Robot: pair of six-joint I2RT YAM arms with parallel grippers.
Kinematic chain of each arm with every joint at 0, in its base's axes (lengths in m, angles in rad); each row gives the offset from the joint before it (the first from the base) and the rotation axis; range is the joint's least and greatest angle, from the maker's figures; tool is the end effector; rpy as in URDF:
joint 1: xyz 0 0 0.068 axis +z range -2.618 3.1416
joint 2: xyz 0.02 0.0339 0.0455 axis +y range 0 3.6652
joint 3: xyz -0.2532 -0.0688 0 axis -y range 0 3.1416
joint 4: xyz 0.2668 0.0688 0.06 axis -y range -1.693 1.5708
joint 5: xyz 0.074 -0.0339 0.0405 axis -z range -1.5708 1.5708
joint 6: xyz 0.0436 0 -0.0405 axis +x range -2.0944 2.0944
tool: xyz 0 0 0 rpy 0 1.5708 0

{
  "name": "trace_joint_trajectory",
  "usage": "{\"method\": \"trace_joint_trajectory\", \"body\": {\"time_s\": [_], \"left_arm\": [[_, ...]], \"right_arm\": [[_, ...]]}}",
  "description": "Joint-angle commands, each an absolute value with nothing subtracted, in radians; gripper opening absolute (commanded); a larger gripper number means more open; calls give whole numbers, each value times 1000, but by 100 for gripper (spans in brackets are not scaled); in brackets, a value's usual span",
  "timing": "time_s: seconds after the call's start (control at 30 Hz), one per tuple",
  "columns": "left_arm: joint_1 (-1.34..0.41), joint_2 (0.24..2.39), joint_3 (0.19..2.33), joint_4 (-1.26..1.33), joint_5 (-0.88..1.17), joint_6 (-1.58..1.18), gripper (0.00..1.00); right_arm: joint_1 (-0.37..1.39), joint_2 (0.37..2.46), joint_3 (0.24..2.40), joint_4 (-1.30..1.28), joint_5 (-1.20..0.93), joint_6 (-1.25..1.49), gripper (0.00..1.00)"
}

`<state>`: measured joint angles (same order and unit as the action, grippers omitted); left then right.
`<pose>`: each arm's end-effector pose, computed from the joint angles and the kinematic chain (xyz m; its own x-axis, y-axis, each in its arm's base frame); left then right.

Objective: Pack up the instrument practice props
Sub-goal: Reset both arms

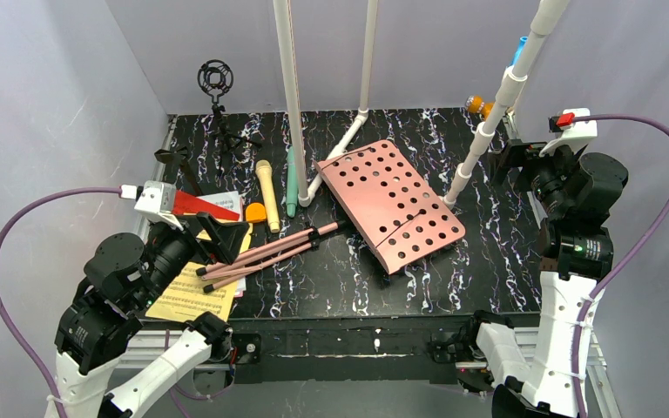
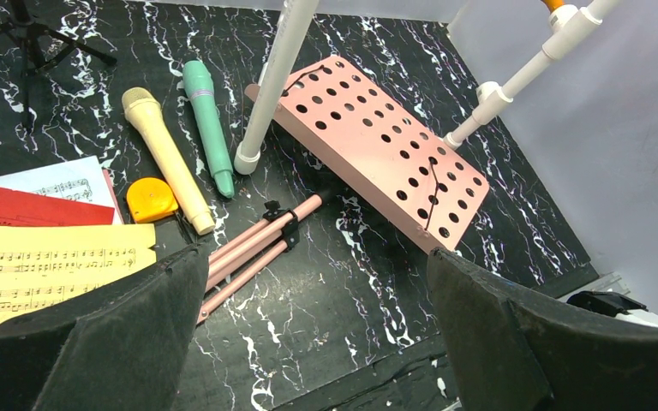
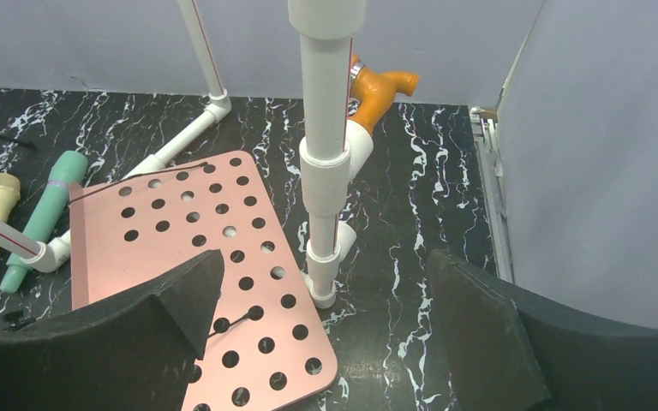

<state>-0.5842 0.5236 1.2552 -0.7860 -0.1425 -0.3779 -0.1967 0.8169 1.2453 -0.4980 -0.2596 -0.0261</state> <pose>0.0669 -0.0368 0.4566 -0.1999 -0.3056 -0.9309 0.3807 0.8512 -0.3612 0.1790 -0.0243 0.4554 -0.0666 -0.0125 -0.9977 -0.0640 0.9979 -0.0082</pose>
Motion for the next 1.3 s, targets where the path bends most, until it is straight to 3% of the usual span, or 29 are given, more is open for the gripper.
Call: {"method": "trace_joint_trajectory", "body": {"time_s": [0.0, 1.27], "left_arm": [[-580, 516, 1248, -793, -160, -371, 98], [-580, 497, 1225, -789, -166, -373, 98]], "right_arm": [[-201, 806, 1253, -456, -253, -34, 98], [-201, 805, 1247, -447, -259, -38, 98]]}}
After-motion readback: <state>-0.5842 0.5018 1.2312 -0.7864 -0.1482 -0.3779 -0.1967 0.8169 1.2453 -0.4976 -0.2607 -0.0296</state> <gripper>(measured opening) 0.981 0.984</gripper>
